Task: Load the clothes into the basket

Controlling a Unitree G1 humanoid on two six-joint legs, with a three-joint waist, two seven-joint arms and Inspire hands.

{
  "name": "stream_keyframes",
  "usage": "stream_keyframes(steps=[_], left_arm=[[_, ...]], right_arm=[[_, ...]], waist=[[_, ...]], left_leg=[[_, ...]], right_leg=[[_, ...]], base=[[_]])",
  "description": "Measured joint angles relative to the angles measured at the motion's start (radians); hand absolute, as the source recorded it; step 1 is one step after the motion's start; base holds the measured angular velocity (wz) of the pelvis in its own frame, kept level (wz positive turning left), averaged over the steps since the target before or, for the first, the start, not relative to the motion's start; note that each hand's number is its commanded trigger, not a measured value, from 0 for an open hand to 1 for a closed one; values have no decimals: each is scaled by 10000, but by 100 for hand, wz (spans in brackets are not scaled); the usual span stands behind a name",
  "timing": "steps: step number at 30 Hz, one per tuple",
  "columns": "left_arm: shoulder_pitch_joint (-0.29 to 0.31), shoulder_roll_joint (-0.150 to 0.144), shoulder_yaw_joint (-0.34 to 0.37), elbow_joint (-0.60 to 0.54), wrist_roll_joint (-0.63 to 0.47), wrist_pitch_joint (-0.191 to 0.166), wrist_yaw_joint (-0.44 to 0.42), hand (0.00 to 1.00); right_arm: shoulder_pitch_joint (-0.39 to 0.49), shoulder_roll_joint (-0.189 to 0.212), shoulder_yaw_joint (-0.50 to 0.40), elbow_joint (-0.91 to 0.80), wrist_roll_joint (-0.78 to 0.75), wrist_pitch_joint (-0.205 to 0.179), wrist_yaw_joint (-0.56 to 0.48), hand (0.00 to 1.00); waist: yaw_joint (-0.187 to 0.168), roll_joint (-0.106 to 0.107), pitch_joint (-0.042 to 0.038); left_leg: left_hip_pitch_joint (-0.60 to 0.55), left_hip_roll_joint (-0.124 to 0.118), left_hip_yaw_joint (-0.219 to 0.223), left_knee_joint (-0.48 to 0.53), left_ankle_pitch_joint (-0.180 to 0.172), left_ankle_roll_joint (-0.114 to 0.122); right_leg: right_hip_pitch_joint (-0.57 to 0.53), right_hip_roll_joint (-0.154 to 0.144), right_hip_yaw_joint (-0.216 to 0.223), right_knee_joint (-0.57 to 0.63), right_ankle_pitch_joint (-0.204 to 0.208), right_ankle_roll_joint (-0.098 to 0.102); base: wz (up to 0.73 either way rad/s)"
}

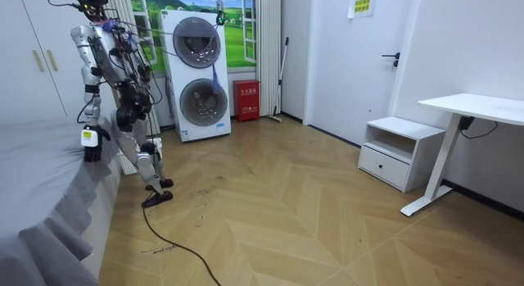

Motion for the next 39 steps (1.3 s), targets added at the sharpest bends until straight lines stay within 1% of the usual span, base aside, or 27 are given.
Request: stream_keyframes(steps=[1,2,4,5,8,10,11,13,14,15,18,21,24,27,28,29,30,31,33,35,37,39], left_arm=[[-91,12,-107,9,-179,-13,17,0],[-96,23,-192,20,-238,-44,34,0],[-255,14,-435,62,-261,-154,42,0],[-285,16,-515,59,-264,-197,49,0],[-426,23,-667,104,-505,-385,64,0],[-476,22,-769,117,-540,-505,64,0],[-498,19,-786,116,-541,-524,61,0],[-630,9,-877,97,-541,-581,57,0],[-638,11,-882,52,-541,-593,59,0],[-642,11,-887,-1,-543,-645,65,0],[-644,13,-1065,-32,-554,-670,116,0],[-645,4,-1261,-36,-572,-705,100,0],[-649,4,-1412,-37,-587,-850,64,0],[-705,6,-1502,-47,-604,-867,70,0],[-734,7,-1535,-54,-605,-869,93,0],[-747,7,-1543,-59,-605,-869,102,0],[-767,4,-1546,-71,-607,-870,118,0],[-778,4,-1553,-99,-607,-870,125,0],[-777,7,-1542,-238,-609,-879,217,0],[-777,8,-1542,-339,-625,-948,322,0],[-777,13,-1549,-425,-645,-1097,380,0],[-777,13,-1550,-425,-646,-1134,410,0]], right_arm=[[-147,-47,-38,78,123,-102,-109,100],[-234,-61,-38,121,184,-153,-183,100],[-703,-125,-1,637,546,-438,-398,100],[-806,-147,72,787,630,-501,-463,100],[-1461,-188,335,1498,665,-619,-794,100],[-1970,-208,366,2228,648,-706,-892,100],[-2067,-233,366,2390,650,-752,-893,100],[-2253,-457,377,2987,689,-775,-912,100],[-2264,-488,377,3052,708,-775,-931,100],[-2304,-522,381,3171,770,-777,-1001,100],[-2440,-527,382,3290,951,-810,-1134,100],[-2457,-533,380,3296,1182,-1037,-1239,100],[-2436,-614,383,3298,1443,-1178,-1253,100],[-2456,-650,389,3297,1488,-1187,-1360,100],[-2466,-650,401,3297,1488,-1188,-1420,84],[-2480,-650,409,3297,1488,-1188,-1446,44],[-2512,-653,420,3294,1488,-1196,-1470,0],[-2549,-654,439,3294,1500,-1201,-1535,0],[-2600,-673,444,3296,1561,-1206,-1569,0],[-2636,-702,444,3301,1572,-1222,-1642,0],[-2724,-799,467,3438,1603,-1320,-1661,0],[-2855,-840,465,3564,1594,-1388,-1712,0]], waist=[[2,104,26],[2,131,44],[93,217,91],[111,222,95],[132,337,101],[184,496,88],[213,546,105],[484,655,92],[543,663,88],[691,674,89],[719,683,95],[777,659,113],[885,614,145],[923,599,154],[924,583,166],[926,575,172],[918,561,177],[927,560,177],[932,562,176],[928,559,178],[931,559,177],[933,558,179]], left_leg=[[-197,-15,9,-1,36,58],[-290,-18,13,2,47,75],[-650,-98,10,51,69,110],[-767,-105,5,118,78,125],[-1274,-66,12,378,86,137],[-1522,-40,13,434,101,160],[-1574,-38,-1,441,116,178],[-1842,-114,-25,459,226,239],[-1909,-150,-30,460,261,248],[-2044,-173,-39,482,265,251],[-2285,-195,-149,511,329,281],[-2380,-193,-147,507,342,287],[-2417,-189,-174,508,342,288],[-2564,-203,-237,514,343,289],[-2642,-215,-277,513,343,289],[-2679,-222,-287,513,343,289],[-2768,-252,-297,517,344,290],[-2837,-299,-297,517,348,295],[-2945,-312,-307,525,352,300],[-2966,-324,-320,525,352,300],[-2965,-329,-307,524,352,300],[-2961,-333,-312,520,352,301]], right_leg=[[-312,-20,23,244,-28,24],[-471,-26,51,378,-66,30],[-1018,-18,143,737,-118,36],[-1138,-21,153,793,-123,28],[-1630,-29,130,926,-120,0],[-1872,-37,55,969,-108,-20],[-1924,-48,31,976,-105,-24],[-2272,-142,-38,1215,-150,-40],[-2377,-173,-46,1299,-182,-38],[-2547,-189,-42,1419,-218,-41],[-2839,-307,-189,1665,-327,-65],[-2903,-327,-264,1651,-341,-76],[-2934,-345,-265,1648,-362,-69],[-3062,-374,-325,1670,-385,-67],[-3135,-386,-352,1704,-402,-70],[-3176,-392,-358,1734,-416,-71],[-3297,-413,-362,1818,-456,-67],[-3370,-419,-362,1833,-462,-67],[-3469,-434,-388,1890,-466,-68],[-3488,-465,-427,1915,-492,-65],[-3481,-509,-462,1931,-542,-46],[-3475,-524,-458,1919,-545,-40]], base=[[-7],[-7],[-9],[-4],[3],[7],[7],[13],[12],[14],[18],[10],[0],[7],[10],[9],[5],[4],[2],[7],[7],[0]])
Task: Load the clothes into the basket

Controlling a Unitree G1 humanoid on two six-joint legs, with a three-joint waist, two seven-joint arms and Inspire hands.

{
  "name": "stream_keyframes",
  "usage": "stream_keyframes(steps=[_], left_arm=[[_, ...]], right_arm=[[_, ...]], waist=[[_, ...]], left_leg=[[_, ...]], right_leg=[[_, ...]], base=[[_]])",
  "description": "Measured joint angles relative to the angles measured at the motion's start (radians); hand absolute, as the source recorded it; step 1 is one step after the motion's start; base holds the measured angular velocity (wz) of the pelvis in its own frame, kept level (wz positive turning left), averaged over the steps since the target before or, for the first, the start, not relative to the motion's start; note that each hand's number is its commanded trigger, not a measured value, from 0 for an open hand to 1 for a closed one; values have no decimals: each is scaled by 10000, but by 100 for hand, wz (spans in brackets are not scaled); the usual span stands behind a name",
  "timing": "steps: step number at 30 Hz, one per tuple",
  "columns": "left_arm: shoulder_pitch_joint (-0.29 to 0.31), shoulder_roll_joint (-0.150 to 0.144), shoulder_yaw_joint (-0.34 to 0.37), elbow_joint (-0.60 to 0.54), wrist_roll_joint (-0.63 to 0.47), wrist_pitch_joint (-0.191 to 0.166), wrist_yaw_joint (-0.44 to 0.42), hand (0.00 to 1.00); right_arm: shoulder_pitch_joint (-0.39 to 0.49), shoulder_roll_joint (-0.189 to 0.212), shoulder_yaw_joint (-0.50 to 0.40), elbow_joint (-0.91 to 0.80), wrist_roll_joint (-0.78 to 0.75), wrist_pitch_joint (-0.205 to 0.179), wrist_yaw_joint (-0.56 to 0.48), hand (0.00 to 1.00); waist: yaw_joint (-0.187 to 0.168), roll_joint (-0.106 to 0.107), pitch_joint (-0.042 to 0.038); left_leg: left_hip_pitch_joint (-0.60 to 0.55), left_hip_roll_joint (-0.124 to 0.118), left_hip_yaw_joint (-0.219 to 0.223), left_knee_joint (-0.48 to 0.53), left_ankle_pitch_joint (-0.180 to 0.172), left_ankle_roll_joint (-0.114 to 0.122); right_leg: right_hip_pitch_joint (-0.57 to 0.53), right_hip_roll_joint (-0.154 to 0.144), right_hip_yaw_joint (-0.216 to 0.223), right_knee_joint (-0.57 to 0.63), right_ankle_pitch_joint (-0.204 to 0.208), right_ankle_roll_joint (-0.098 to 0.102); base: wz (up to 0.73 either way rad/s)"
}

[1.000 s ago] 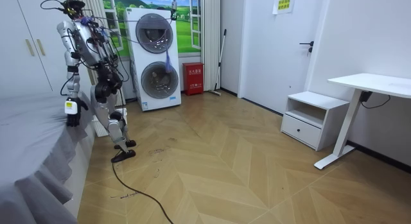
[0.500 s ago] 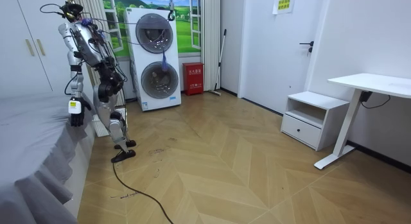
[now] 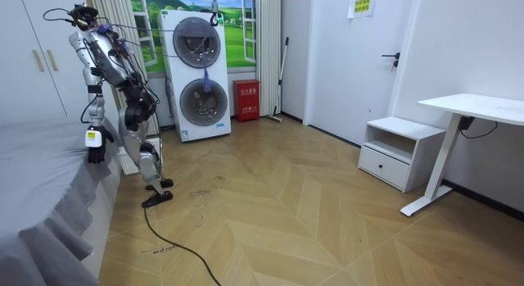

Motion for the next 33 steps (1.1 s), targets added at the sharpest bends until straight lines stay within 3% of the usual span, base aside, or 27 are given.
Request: stream_keyframes(steps=[12,23,30,32,33], left_arm=[[3,72,-54,-18,-13,-4,166,0],[35,71,-414,2,-225,-82,155,0],[216,75,-376,33,-381,-150,95,0],[280,78,-368,15,-386,-153,47,0],[340,76,-334,-12,-380,-180,-43,0]], right_arm=[[-191,-324,74,-1,116,-32,-601,0],[-68,-321,330,351,198,-120,-484,0],[836,-232,392,260,620,-227,51,0],[1232,-160,625,292,612,-252,235,0],[1484,-102,841,351,618,-253,429,0]], waist=[[25,-5,0],[27,5,-8],[83,5,-10],[123,-51,-13],[144,-142,24]], left_leg=[[15,1,57,-5,0,0],[60,-2,58,5,1,2],[755,3,-26,-22,1,1],[1065,16,-84,-29,0,0],[1283,28,-136,-38,0,-1]], right_leg=[[21,-8,-10,11,-9,15],[64,-2,-22,15,-9,14],[945,3,-161,-311,-32,-11],[1350,-6,-261,-422,-46,-20],[1655,-14,-352,-566,-55,-26]], base=[[0],[0],[3],[14],[16]])
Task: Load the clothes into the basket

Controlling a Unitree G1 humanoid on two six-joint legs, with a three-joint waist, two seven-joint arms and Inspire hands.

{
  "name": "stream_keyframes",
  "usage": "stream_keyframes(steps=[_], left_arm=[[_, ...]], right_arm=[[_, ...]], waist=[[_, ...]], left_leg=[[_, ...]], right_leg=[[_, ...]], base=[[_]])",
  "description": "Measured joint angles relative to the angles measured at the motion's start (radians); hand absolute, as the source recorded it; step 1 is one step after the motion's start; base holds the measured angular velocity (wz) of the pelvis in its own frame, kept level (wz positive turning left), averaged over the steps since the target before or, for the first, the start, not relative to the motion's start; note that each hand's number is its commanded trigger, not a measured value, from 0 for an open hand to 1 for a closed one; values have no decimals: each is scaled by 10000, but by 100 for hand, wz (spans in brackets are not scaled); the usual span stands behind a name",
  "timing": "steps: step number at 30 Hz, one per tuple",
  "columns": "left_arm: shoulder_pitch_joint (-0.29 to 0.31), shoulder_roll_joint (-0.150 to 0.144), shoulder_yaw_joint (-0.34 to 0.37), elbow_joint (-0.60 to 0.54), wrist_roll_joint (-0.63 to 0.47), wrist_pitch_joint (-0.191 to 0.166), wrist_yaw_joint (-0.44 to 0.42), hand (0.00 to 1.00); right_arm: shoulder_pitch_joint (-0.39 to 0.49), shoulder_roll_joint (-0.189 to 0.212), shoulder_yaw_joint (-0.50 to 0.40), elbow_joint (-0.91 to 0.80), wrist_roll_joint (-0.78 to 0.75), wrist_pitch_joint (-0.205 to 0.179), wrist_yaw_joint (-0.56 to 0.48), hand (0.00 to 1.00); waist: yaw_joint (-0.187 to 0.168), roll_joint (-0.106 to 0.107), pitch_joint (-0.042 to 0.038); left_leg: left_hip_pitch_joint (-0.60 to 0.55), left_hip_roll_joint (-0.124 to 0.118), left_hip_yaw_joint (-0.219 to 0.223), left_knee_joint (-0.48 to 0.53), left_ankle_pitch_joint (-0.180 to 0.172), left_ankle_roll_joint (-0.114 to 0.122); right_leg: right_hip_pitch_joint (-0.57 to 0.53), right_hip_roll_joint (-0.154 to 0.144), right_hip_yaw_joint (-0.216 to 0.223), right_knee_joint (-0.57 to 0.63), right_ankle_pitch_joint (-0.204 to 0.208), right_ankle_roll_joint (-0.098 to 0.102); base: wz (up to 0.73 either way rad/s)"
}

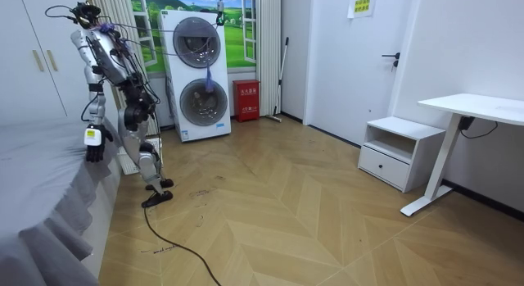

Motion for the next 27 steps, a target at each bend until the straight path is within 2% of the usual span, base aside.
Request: stream_keyframes(steps=[2,4,5,7,8,9,11,13,16,18,19,22,27], left_arm=[[185,2,160,-45,9,-70,-110,0],[439,-3,198,-81,248,-185,-142,0],[443,-3,209,-66,367,-186,-141,0],[549,-43,346,2,748,-247,-126,0],[607,-60,401,5,810,-258,-114,0],[730,-84,483,38,799,-265,-89,0],[891,-104,566,47,828,-264,-37,0],[1004,-279,851,44,967,-266,116,0],[1101,-510,956,113,1169,-263,215,0],[1062,-516,972,130,1247,-213,280,0],[1070,-537,1055,135,1362,-131,374,0],[1038,-600,1332,128,1508,-86,420,0],[1007,-693,1636,126,2175,119,411,0]], right_arm=[[348,300,168,22,25,5,291,0],[874,788,649,33,35,5,689,0],[1006,922,740,74,12,9,828,0],[1277,1427,956,527,73,87,1381,0],[1320,1530,1001,605,96,135,1505,0],[1378,1752,1005,702,121,193,1766,0],[1562,1998,1076,730,100,260,2112,0],[1669,2236,1109,750,69,260,2463,0],[1703,2326,1160,1027,-179,383,2830,0],[1674,2333,1375,1132,-434,549,3007,0],[1672,2345,1550,1176,-563,674,3056,0],[1693,2401,1982,1226,-877,1006,3150,0],[1641,2504,2345,1219,-1572,1281,3291,0]], waist=[[87,-135,-29],[63,-285,-85],[55,-366,-72],[109,-592,-114],[107,-665,-102],[103,-803,-108],[127,-1008,-207],[126,-1166,-270],[189,-1240,-252],[296,-1308,-233],[395,-1407,-198],[575,-1469,-181],[768,-1533,-176]], left_leg=[[375,32,-153,-60,-1,-2],[769,112,-356,-56,-4,-6],[873,116,-410,-65,-4,-6],[1310,136,-473,-215,-3,-8],[1444,128,-498,-265,0,-12],[1724,102,-721,-358,1,-16],[1989,71,-1001,-383,-2,-22],[2294,8,-1341,-444,-9,-33],[2745,-87,-1541,-614,-15,-38],[2912,-128,-1611,-638,-16,-38],[3044,-150,-1666,-681,-17,-37],[3170,-191,-1874,-696,-22,-38],[3200,-226,-2093,-698,-25,-35]], right_leg=[[478,4,-102,-159,-21,-27],[1184,-30,-490,-501,-12,-48],[1361,-43,-609,-596,-17,-54],[2034,-49,-943,-973,-9,-75],[2191,-50,-996,-1019,-13,-71],[2557,-57,-1151,-1203,-16,-64],[3021,-58,-1323,-1549,6,-29],[3583,-88,-1551,-1939,63,33],[4232,-145,-1807,-2221,124,116],[4439,-157,-1876,-2346,134,140],[4599,-172,-1940,-2376,134,152],[4837,-215,-2039,-2519,115,183],[5049,-240,-2344,-2551,124,198]], base=[[16],[37],[55],[52],[42],[39],[38],[34],[26],[7],[12],[16],[17]])
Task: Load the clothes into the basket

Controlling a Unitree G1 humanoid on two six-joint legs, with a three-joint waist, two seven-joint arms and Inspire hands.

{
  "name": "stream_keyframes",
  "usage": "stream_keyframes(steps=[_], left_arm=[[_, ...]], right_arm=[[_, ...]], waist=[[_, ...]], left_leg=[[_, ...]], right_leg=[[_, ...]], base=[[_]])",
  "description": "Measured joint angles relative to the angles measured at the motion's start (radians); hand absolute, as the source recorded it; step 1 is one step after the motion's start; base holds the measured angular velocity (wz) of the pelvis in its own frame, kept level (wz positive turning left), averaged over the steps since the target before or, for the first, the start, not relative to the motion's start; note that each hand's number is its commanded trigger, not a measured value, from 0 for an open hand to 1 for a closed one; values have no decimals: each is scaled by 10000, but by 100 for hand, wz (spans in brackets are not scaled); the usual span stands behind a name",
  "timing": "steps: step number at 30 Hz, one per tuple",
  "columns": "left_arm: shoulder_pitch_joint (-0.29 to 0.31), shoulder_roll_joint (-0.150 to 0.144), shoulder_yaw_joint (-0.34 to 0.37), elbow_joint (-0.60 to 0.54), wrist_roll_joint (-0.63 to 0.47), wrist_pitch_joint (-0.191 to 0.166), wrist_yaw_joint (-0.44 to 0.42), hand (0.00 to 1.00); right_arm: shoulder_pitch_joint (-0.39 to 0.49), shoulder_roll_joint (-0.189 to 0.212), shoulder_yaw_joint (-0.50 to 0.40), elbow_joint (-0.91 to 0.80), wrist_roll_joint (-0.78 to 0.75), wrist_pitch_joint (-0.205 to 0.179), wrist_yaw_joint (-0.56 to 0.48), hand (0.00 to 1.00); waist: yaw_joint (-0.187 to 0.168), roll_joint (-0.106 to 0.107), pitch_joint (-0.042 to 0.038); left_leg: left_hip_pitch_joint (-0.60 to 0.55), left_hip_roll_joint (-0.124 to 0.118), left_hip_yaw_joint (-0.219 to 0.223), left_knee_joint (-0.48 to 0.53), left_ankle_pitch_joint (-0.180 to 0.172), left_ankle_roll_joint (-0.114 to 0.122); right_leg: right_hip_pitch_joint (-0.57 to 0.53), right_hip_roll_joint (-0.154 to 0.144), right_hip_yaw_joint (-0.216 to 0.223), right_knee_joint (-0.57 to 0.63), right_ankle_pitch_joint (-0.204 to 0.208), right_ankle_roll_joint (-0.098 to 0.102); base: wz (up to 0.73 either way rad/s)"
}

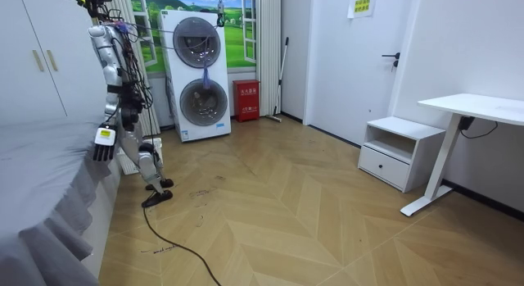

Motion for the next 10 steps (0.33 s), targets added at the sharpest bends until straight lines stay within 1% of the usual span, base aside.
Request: stream_keyframes(steps=[1,5,7,10], left_arm=[[-2,-10,150,1,117,8,-1,0],[-42,-23,373,-1,294,5,0,0],[-59,-44,444,-1,529,-3,-14,0],[-47,-55,527,2,680,-2,-23,0]], right_arm=[[18,2,145,-2,-76,0,56,0],[-7,9,333,-36,-420,-2,183,0],[-5,27,446,-40,-503,-3,245,0],[-43,30,608,-35,-647,-2,280,0]], waist=[[146,-19,15],[301,-11,14],[458,-10,13],[501,-13,15]], left_leg=[[52,-1,-37,-3,-2,0],[95,-10,-208,-13,-7,-2],[118,-2,-219,-14,-10,-4],[118,-1,-247,-13,-11,-3]], right_leg=[[10,-2,-36,-7,0,0],[168,2,-181,-21,-11,2],[199,13,-189,-10,-14,-2],[224,20,-202,4,-14,-3]], base=[[7],[12],[3],[0]])
